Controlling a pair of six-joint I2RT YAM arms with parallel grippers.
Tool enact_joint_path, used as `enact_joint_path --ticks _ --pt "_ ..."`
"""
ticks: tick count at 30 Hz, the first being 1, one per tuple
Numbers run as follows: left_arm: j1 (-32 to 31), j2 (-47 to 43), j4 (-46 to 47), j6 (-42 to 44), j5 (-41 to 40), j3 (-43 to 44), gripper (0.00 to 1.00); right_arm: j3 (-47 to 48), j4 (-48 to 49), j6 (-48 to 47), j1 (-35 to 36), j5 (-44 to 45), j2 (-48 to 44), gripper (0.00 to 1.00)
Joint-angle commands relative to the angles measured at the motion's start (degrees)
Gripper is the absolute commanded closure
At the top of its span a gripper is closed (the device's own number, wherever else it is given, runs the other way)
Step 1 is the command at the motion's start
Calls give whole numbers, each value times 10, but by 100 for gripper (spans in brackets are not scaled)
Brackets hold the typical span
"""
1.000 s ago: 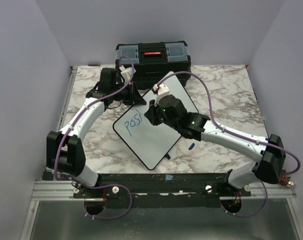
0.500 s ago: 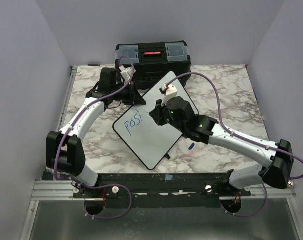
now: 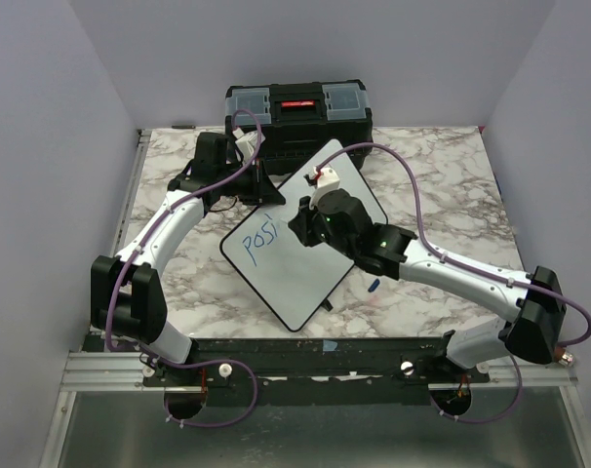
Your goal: Write a sentence on the whiteboard
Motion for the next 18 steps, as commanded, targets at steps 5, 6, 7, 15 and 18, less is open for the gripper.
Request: enact_joint_path --ticks 5,6,7,15,18 --pt "-2 -23 29 21 -16 8 100 15 19 -5 -2 -26 20 99" --pt "-2 -23 28 21 -16 8 100 16 19 -5 -2 -26 21 99" --pt "-3 -23 29 21 -16 8 100 16 19 -5 -2 -26 23 99" --pt "-3 -24 30 21 -15 9 100 19 13 -6 -2 3 35 99" --pt "-3 -23 30 21 -15 9 100 29 1 -7 -3 27 43 99"
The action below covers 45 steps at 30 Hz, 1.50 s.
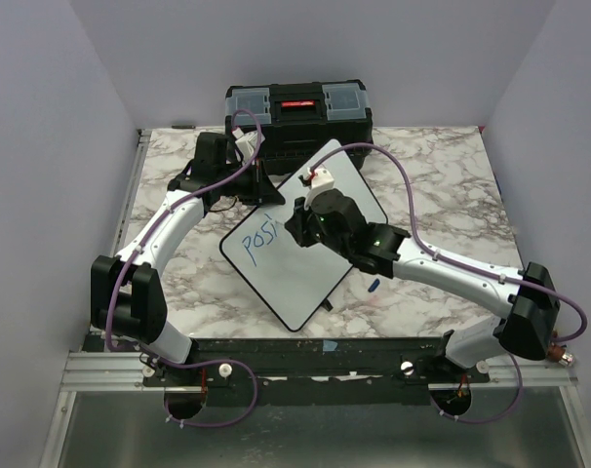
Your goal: Write a sentence on the whiteboard
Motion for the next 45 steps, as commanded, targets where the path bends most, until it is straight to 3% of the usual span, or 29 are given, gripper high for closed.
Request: enact_joint_path --ticks 1,12,26,45 --pt "-3 -23 30 21 -15 10 100 29 -9 -7 -5 42 27 99" --pt "-3 -20 31 21 -15 10 100 59 -35 -5 -13 70 37 99" --pt "-3 -20 32 21 -15 10 100 32 17 -24 -14 -13 -14 99" --pt "-4 -22 33 20 -14 8 100 57 -1 -28 -14 -5 36 99"
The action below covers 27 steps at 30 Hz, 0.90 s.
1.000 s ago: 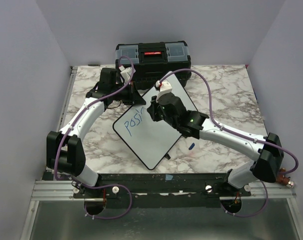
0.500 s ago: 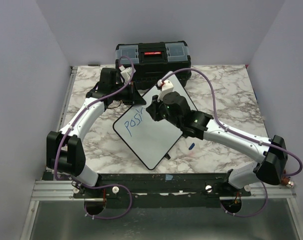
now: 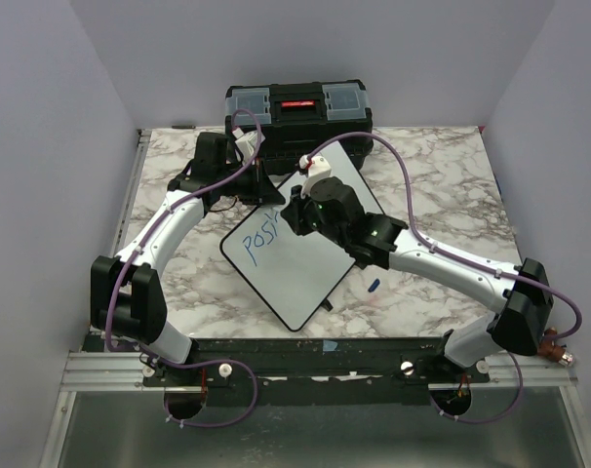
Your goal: Write a sentence on the whiteboard
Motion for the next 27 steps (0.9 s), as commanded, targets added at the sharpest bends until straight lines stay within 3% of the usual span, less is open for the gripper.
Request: enact_joint_path --ticks 1,27 --pt "-2 -21 32 21 -14 7 100 -1 -4 -3 -1 2 7 99" --pt "-3 -18 31 20 -14 11 100 -89 -23 21 -1 15 -35 99"
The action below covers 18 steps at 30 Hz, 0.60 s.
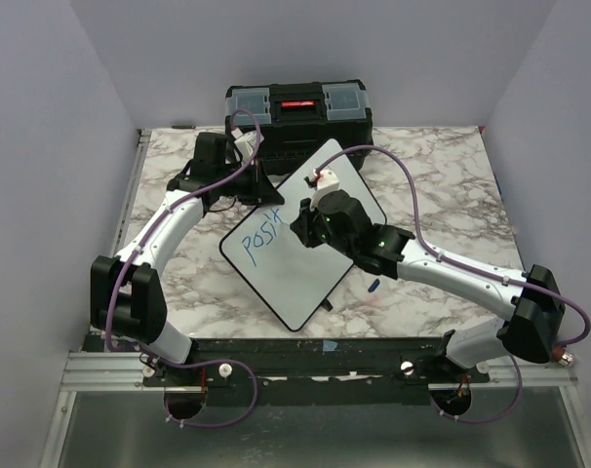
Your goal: Write a sentence on the whiteboard
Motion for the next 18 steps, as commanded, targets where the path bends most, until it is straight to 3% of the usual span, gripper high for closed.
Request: enact_joint_path --ticks 1,18 --pt "-3 -18 35 20 -12 11 100 -8 -29 4 -1 22 7 99" --pt "-4 -18 38 21 -9 10 100 54 -24 -21 -1 66 25 99"
